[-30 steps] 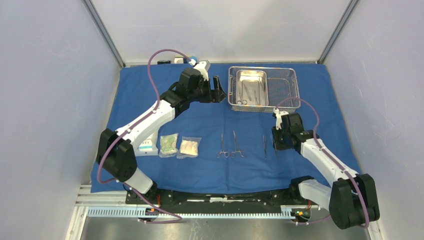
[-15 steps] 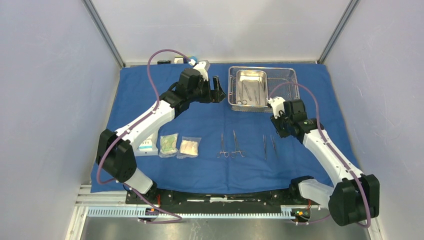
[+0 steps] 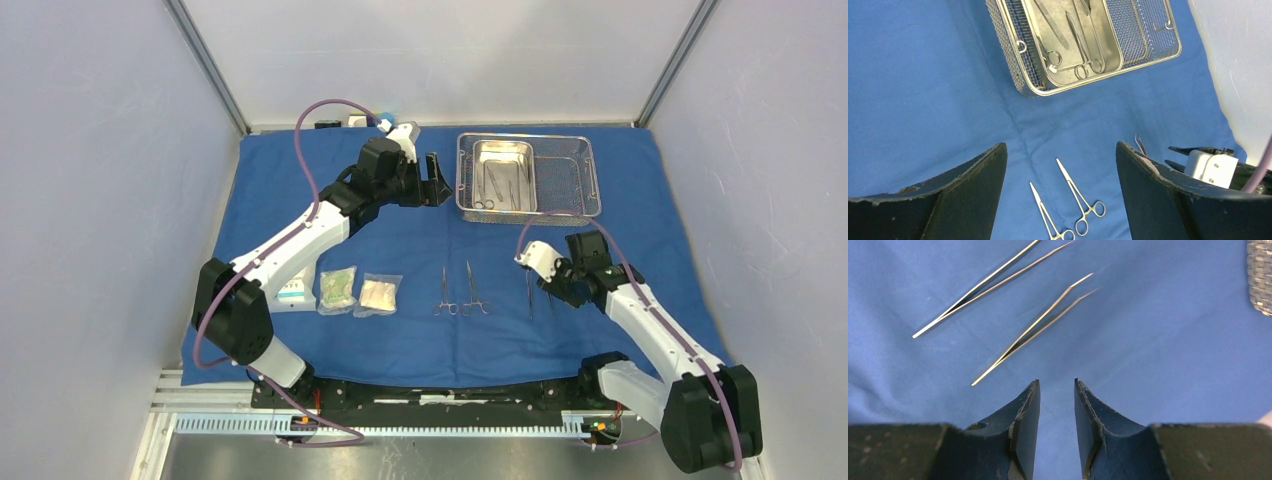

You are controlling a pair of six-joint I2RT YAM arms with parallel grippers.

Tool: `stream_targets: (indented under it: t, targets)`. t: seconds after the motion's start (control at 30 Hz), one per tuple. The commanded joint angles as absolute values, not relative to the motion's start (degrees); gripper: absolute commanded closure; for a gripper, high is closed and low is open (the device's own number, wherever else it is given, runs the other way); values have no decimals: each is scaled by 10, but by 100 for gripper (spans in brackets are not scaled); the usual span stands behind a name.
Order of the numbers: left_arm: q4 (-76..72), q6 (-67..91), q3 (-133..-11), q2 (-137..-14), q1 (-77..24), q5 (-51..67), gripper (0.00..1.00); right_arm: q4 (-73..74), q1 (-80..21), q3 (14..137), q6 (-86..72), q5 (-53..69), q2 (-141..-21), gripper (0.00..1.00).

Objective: Open and lay out the surgical kit
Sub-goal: Pick up the medical item from the surgical kit.

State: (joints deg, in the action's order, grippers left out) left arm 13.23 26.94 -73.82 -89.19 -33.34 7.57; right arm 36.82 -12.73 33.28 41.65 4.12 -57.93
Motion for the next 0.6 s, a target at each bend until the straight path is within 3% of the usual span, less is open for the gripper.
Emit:
stream_targets:
  t: [0.0, 0.57]
  targets:
    - [114, 247, -740, -876, -331, 70, 14, 341, -129, 308, 461, 69, -596, 64]
    - [114, 239, -736, -865, -330, 63, 14, 326, -129, 285, 458, 108, -627, 66]
